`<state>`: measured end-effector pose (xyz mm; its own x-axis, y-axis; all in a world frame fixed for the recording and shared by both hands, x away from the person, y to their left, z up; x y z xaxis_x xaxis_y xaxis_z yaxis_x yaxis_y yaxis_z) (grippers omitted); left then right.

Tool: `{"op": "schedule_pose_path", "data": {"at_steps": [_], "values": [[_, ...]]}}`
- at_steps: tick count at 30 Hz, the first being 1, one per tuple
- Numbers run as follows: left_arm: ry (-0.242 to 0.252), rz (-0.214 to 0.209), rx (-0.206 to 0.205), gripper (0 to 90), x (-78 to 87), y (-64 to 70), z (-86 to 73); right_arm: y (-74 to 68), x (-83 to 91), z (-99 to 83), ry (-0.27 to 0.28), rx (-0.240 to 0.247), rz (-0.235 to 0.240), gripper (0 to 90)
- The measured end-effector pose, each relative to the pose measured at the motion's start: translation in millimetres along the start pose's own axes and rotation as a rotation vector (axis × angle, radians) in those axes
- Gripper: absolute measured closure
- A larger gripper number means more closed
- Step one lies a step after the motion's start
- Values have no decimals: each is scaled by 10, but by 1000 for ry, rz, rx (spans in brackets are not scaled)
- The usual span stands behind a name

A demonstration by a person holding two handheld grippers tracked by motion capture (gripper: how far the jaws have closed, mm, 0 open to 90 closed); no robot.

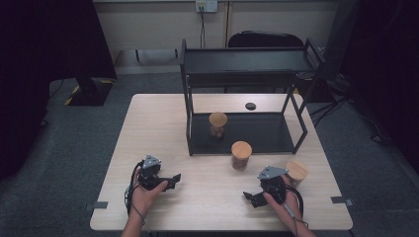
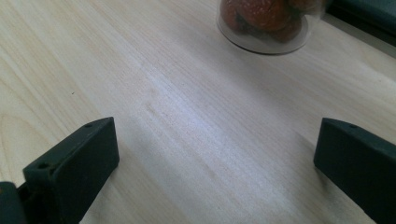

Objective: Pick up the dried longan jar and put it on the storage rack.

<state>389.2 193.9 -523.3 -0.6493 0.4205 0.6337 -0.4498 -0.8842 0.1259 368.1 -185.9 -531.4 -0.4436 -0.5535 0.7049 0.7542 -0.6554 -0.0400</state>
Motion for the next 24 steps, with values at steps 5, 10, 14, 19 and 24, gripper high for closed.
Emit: {"op": "schedule_pose_path", "data": {"at_steps": [5,10,14,19,24], "values": [[-11,17,-23,44,12,-9,-31,0,0,1,-1,0,0,0],[-26,24,-33,43,17,-35,-73,0,0,1,-1,0,0,0],[-42,45,-66,42,25,-40,-86,0,0,1,-1,0,0,0],[-84,73,-162,5,1,5,-102,0,0,0,-1,1,0,0],[-84,78,-162,2,1,11,-105,0,0,1,-1,0,0,0]]}}
Point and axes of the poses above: each handheld gripper's, and its own axes: x roughly backward along the jaws, z roughly out of its top, y roughly to its right, the point moved 3 cm from there along -x, roughly forward along the jaws, and after that the axes turned 4 degrees about z, right-handed, at the moved point
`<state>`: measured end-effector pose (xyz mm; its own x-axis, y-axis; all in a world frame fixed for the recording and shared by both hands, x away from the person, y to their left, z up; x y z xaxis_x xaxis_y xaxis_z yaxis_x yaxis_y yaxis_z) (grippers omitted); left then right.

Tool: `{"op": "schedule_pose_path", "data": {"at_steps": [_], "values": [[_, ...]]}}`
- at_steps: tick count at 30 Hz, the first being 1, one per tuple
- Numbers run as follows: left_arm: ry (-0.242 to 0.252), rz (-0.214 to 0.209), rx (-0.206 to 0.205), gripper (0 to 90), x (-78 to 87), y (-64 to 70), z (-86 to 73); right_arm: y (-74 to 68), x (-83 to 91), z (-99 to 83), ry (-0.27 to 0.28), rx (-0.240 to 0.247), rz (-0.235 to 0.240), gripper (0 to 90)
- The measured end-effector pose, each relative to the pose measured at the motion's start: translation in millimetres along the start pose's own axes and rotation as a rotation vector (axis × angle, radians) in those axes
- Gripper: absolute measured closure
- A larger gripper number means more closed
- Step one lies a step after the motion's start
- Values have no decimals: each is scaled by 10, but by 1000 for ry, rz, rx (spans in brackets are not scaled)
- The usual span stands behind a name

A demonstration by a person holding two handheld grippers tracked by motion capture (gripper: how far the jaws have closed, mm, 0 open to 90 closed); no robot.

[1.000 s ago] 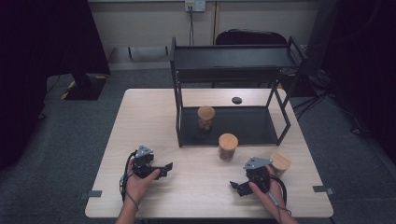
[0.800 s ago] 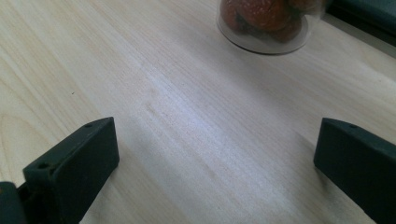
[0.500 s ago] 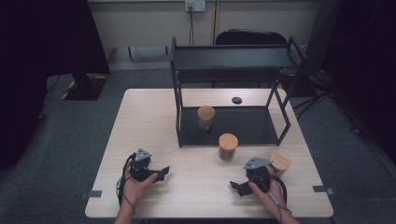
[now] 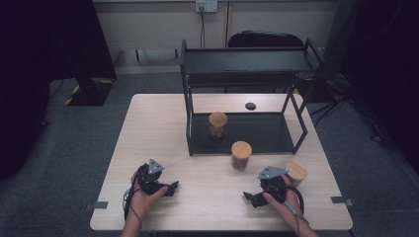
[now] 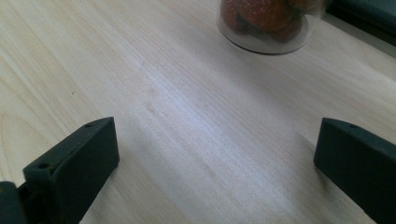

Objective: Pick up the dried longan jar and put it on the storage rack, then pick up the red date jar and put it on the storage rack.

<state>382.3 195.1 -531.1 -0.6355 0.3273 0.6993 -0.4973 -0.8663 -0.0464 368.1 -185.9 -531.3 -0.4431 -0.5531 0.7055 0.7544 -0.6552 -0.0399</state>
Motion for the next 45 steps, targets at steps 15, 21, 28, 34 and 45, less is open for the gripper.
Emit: {"op": "schedule_pose_path", "data": {"at_steps": [15,21,28,34,45], "values": [[0,0,0,2,0,0,0,11,-7,14,-6,5,7,0],[0,0,0,2,0,0,0,34,-33,55,-14,-15,-8,0],[0,0,0,2,0,0,0,46,-64,118,-10,-40,-34,21],[0,1,0,2,0,1,-1,43,-102,203,2,-47,-42,20],[0,1,0,2,1,1,-1,97,-168,358,40,-89,-58,20]]}}
Point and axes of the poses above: each handheld gripper's, and its own axes: x roughly backward along the jaws, z roughly out of its top, y roughly to its right, the point moved 3 cm from there along -x, roughly forward along the jaws, and after that the axes turned 4 degrees about z, right-handed, at the moved point
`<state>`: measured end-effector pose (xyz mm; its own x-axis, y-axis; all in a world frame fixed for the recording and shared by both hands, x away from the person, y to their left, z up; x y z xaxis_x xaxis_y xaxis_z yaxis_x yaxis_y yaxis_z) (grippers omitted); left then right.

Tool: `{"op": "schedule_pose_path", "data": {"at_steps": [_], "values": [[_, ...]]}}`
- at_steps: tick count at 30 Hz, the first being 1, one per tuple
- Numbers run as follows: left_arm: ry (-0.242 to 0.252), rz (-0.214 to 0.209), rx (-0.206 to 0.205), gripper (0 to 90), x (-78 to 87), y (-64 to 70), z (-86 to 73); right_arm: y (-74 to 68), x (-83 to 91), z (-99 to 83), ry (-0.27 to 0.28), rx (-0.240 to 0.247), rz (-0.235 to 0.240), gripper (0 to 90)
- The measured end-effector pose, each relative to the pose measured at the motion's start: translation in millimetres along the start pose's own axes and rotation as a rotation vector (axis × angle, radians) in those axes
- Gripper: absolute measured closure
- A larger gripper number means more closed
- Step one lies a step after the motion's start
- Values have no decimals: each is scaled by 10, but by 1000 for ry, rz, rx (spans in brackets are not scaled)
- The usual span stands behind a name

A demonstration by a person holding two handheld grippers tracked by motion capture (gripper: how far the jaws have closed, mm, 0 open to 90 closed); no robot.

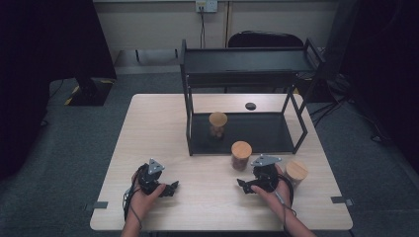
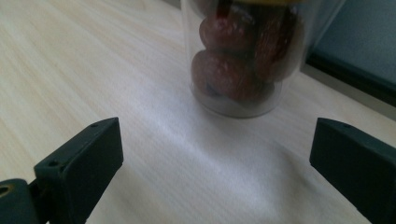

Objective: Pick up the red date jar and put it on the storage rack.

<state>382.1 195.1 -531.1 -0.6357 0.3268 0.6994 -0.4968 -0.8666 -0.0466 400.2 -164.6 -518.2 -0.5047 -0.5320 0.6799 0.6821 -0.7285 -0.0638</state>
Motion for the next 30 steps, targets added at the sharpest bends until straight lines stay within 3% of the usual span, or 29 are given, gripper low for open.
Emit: {"op": "schedule_pose_path", "data": {"at_steps": [12,30], "values": [[0,0,0,2,0,0,0,84,-60,145,48,-29,-26,30],[0,-1,-1,2,0,-1,0,147,-181,284,88,-15,-68,121]]}}
Point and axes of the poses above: each handheld gripper's, and its own axes: x roughly backward along the jaws, z roughly out of its top, y roughly to its right, the point moved 3 cm from there along -x, roughly forward along the jaws, and after that the axes turned 4 degrees about z, right-handed, at the moved point
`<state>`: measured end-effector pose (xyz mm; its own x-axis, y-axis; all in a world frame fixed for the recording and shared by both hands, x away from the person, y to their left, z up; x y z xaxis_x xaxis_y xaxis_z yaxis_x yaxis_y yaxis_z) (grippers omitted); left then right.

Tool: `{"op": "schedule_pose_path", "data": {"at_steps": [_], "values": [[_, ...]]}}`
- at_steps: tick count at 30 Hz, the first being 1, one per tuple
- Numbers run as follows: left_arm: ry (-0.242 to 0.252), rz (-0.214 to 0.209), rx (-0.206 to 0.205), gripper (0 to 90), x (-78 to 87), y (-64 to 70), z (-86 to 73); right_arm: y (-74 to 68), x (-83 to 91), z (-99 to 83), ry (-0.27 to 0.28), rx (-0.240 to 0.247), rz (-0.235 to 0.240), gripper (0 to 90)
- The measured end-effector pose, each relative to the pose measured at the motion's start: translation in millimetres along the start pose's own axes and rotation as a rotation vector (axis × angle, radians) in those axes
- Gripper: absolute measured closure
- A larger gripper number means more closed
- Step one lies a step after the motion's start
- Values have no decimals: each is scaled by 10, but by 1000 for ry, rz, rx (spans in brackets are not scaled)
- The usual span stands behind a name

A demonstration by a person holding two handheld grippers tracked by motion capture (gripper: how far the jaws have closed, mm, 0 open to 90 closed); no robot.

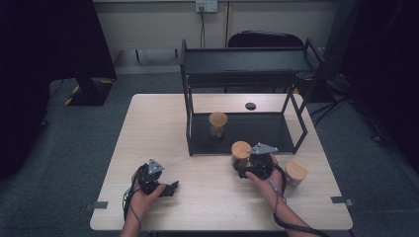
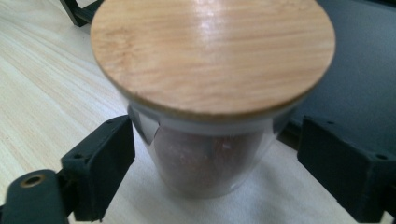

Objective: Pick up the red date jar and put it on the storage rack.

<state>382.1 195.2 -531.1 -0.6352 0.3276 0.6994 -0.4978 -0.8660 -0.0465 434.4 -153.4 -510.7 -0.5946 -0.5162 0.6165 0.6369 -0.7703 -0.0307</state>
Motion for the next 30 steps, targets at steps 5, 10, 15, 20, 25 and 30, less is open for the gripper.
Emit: {"op": "schedule_pose_path", "data": {"at_steps": [5,10,15,20,25,30], "values": [[0,0,0,2,0,0,0,2,-35,19,8,12,0,145],[0,0,0,2,0,0,0,-17,-63,49,19,31,-3,177],[0,0,-1,2,0,-1,0,-20,-87,65,31,22,6,213],[0,0,-1,2,0,-1,0,-40,-102,77,36,50,5,242],[-1,0,-1,2,0,-1,0,-37,-112,82,40,43,9,247],[1,0,1,2,-1,1,0,-24,-112,88,43,31,21,253]]}}
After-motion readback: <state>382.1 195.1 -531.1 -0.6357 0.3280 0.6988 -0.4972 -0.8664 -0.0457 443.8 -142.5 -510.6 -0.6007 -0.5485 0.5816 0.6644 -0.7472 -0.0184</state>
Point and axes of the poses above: each handheld gripper's, and its own axes: x roughly backward along the jaws, z roughly out of its top, y roughly to its right, the point moved 3 cm from there along -x, roughly forward along the jaws, and after that the axes turned 4 degrees about z, right-handed, at the moved point
